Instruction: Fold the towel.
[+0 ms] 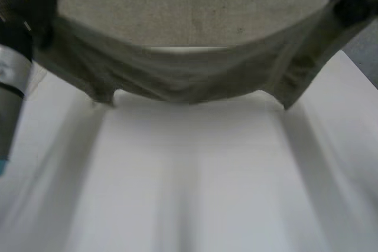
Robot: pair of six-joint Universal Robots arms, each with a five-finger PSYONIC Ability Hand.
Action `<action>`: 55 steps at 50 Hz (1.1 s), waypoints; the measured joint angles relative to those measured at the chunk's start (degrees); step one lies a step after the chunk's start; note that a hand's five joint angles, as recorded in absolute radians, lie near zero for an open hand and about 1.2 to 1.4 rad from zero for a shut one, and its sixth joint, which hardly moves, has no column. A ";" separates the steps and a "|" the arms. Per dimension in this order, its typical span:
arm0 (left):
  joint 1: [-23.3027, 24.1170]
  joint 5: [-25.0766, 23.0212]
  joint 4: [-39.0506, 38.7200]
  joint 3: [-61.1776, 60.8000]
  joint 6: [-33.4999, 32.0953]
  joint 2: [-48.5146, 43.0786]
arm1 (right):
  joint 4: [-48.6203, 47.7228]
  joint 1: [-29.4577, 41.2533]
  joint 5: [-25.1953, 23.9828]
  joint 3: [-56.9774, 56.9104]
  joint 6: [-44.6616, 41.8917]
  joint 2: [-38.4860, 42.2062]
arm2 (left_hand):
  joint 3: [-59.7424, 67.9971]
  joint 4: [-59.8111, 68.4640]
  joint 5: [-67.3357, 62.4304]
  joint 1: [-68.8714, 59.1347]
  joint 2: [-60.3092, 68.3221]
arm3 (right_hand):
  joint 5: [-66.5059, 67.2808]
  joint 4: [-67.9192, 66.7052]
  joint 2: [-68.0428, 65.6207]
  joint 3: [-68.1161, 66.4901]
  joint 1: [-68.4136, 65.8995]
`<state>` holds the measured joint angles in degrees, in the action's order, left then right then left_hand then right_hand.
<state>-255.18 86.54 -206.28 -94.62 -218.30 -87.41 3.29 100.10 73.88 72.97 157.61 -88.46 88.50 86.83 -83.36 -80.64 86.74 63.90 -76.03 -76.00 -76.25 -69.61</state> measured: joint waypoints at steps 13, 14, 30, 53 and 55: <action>1.36 0.07 29.82 23.47 0.15 -6.90 | 27.07 1.97 1.51 -22.50 -12.17 8.40 | 0.06 0.00 -0.24 0.00 0.00 | 0.00 0.00 0.00 0.00 0.00; 1.37 0.07 30.51 23.94 0.15 -7.74 | 27.42 2.12 1.71 -22.69 -12.76 9.11 | 0.06 0.00 -0.24 0.00 0.00 | 0.00 0.00 0.00 0.00 0.00; 1.17 0.31 34.60 39.47 -0.64 -29.82 | 24.90 4.90 6.48 -38.15 -20.25 32.05 | 0.09 0.00 -0.24 0.00 0.00 | 0.00 0.00 0.00 0.00 0.09; -1.10 -4.41 6.27 37.96 5.26 -26.15 | -5.44 6.08 2.14 -29.46 -9.84 26.60 | 0.16 0.00 -0.25 0.00 0.16 | 0.00 0.00 0.00 0.00 0.09; -1.87 -6.81 6.07 33.10 5.18 -26.38 | -5.14 6.03 1.62 -25.75 -10.76 26.69 | 0.16 0.00 -0.25 0.00 0.16 | 0.00 0.00 0.00 0.00 0.09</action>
<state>-257.04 79.73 -200.20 -61.52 -213.12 -113.79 -1.85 106.14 75.50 47.22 146.84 -61.77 88.66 86.83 -83.61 -80.63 86.90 63.90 -76.04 -76.00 -76.26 -69.52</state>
